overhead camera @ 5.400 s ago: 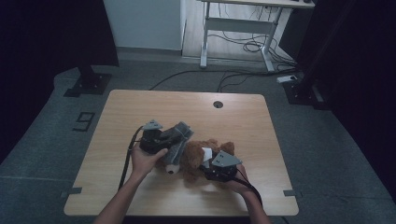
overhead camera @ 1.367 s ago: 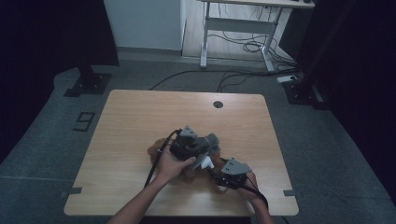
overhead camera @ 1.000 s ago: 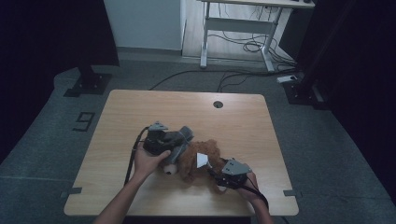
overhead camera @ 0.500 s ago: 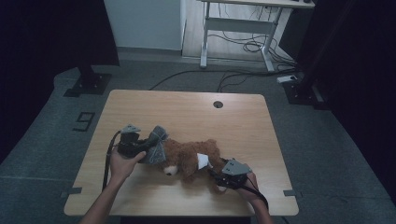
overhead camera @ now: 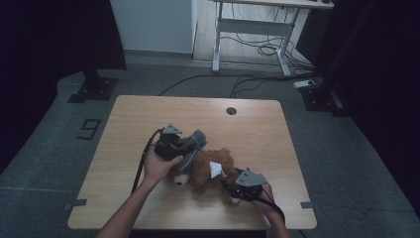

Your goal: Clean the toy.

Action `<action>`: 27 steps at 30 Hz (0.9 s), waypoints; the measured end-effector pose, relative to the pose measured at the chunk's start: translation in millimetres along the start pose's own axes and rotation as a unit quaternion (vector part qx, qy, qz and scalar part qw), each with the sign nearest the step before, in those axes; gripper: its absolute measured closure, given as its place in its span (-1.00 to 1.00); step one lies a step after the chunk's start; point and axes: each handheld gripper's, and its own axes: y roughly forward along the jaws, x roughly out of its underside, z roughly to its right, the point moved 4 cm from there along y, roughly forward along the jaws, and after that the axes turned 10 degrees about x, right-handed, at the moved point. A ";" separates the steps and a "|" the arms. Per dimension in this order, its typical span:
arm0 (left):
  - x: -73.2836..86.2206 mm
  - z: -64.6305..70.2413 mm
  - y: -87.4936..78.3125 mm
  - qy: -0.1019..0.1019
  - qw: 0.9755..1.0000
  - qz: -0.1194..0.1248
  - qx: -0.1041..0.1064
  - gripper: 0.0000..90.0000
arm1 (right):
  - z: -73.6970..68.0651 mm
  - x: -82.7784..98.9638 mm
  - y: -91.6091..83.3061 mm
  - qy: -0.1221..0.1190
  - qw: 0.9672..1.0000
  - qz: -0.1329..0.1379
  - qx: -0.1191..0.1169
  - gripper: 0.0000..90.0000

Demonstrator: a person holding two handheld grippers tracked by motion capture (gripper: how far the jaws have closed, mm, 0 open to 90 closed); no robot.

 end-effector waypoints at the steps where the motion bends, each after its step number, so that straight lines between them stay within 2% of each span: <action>1: 5.3 -2.8 3.5 -0.006 1.000 -0.001 0.005 0.72 | -0.1 -0.1 -0.2 -0.001 1.000 0.001 0.000 -0.09; 3: 12.4 -6.2 2.8 -0.018 1.000 0.011 0.019 0.73 | -0.7 -0.7 -0.2 -0.004 1.000 0.002 0.000 -0.12; 5: 15.0 -6.7 1.0 -0.021 0.999 0.013 0.025 0.74 | -1.2 -1.3 -0.2 -0.005 1.000 0.002 -0.002 -0.14; 8: 23.9 -1.3 -2.2 -0.009 1.000 0.012 0.022 0.74 | -1.1 -5.4 -3.0 0.007 1.000 0.001 -0.015 -0.25; 9: 30.8 3.2 -4.5 0.001 1.000 0.018 0.019 0.74 | 1.6 -11.1 -8.8 0.038 0.999 0.012 -0.030 -0.29; 10: 30.8 3.2 -4.5 0.001 1.000 0.018 0.019 0.75 | 4.1 -14.7 -12.7 0.057 0.997 0.020 -0.038 -0.31; 11: 38.2 6.6 -6.6 0.004 0.999 0.030 0.023 0.75 | 7.0 -18.6 -16.5 0.077 0.996 0.026 -0.045 -0.33; 12: 38.2 6.6 -6.6 0.004 0.999 0.030 0.023 0.75 | 7.0 -18.6 -16.5 0.077 0.996 0.026 -0.045 -0.33; 13: 44.7 9.0 -9.3 0.006 0.999 0.040 0.027 0.75 | 12.6 -27.2 -21.7 0.107 0.992 0.033 -0.061 -0.46; 16: 49.7 10.5 -11.8 0.005 0.998 0.049 0.030 0.75 | 21.5 -41.5 -25.2 0.129 0.989 0.038 -0.061 -0.60; 19: 58.4 16.9 -15.0 0.020 0.998 0.057 0.025 0.75 | 31.7 -51.1 -18.7 0.134 0.989 0.014 -0.060 -0.70; 23: 65.4 19.0 -19.0 0.021 0.997 0.068 0.031 0.75 | 46.1 -58.9 -9.8 0.164 0.984 -0.008 -0.075 -0.71; 25: 67.7 18.6 -20.9 0.016 0.996 0.074 0.039 0.75 | 41.9 -55.7 -1.7 0.165 0.982 -0.036 -0.088 -0.75; 26: 67.7 18.6 -20.9 0.016 0.996 0.074 0.039 0.75 | 41.9 -55.7 -1.7 0.165 0.982 -0.036 -0.088 -0.75; 27: 69.9 18.5 -22.9 0.014 0.996 0.073 0.044 0.75 | 28.9 -46.9 8.2 0.156 0.980 -0.069 -0.105 -0.84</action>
